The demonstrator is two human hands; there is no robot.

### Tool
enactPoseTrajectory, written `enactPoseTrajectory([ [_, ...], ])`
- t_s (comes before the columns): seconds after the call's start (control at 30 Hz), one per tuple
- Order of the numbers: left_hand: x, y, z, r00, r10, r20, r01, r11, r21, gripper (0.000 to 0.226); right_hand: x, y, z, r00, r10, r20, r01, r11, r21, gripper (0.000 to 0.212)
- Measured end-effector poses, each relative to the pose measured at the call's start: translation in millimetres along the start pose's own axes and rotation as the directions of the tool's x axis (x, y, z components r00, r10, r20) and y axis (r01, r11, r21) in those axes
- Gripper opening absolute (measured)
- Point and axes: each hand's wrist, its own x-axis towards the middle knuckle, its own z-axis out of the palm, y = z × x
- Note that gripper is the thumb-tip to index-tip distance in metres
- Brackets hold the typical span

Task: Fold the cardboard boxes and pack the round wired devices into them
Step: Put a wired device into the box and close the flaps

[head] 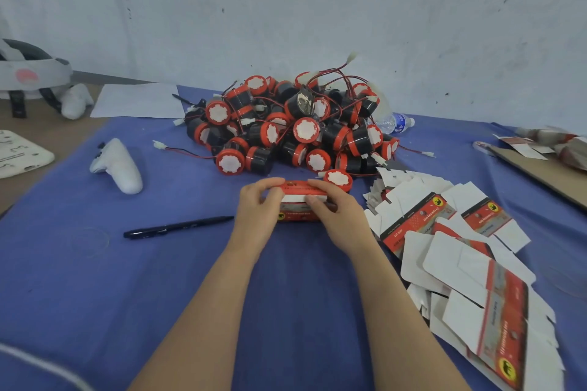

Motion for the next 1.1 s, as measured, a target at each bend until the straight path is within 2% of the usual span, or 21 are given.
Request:
enactPoseTrajectory([
  [0.13, -1, -5, 2, 0.993, 0.118, 0.011, -0.118, 0.969, 0.215, 0.029, 1, 1, 5, 0.997, -0.014, -0.071, 0.013, 1.000, -0.021, 0.032],
  [0.3, 0, -8, 1, 0.986, 0.166, 0.013, -0.162, 0.940, 0.299, 0.029, 2, 0, 8, 0.993, -0.030, -0.111, 0.024, 0.998, -0.057, 0.030],
  [0.4, 0, -6, 3, 0.988, 0.155, -0.026, -0.143, 0.954, 0.262, 0.027, 1, 0, 8, 0.994, -0.046, -0.102, 0.039, 0.997, -0.074, 0.030],
  [0.57, 0, -1, 7, 0.997, 0.020, -0.070, -0.012, 0.994, 0.112, 0.033, 3, -1, 15, 0.995, 0.013, -0.095, -0.017, 0.999, -0.038, 0.029],
  [0.67, -2, 0, 9, 0.993, 0.016, -0.114, -0.002, 0.992, 0.127, 0.033, 4, 0, 11, 0.995, 0.045, -0.084, -0.046, 0.999, -0.016, 0.028],
  [0.77, -2, 0, 10, 0.993, -0.018, -0.113, 0.027, 0.997, 0.073, 0.030, 3, 1, 6, 0.999, 0.012, -0.037, -0.013, 0.999, -0.033, 0.028],
  [0.9, 0, -1, 11, 0.995, -0.039, -0.089, 0.044, 0.998, 0.047, 0.026, 2, 1, 8, 0.993, -0.047, -0.104, 0.037, 0.995, -0.094, 0.029],
  [1.1, 3, 2, 12, 0.980, -0.076, -0.183, 0.083, 0.996, 0.031, 0.036, -1, -2, 12, 0.985, -0.100, -0.140, 0.071, 0.977, -0.199, 0.028],
])
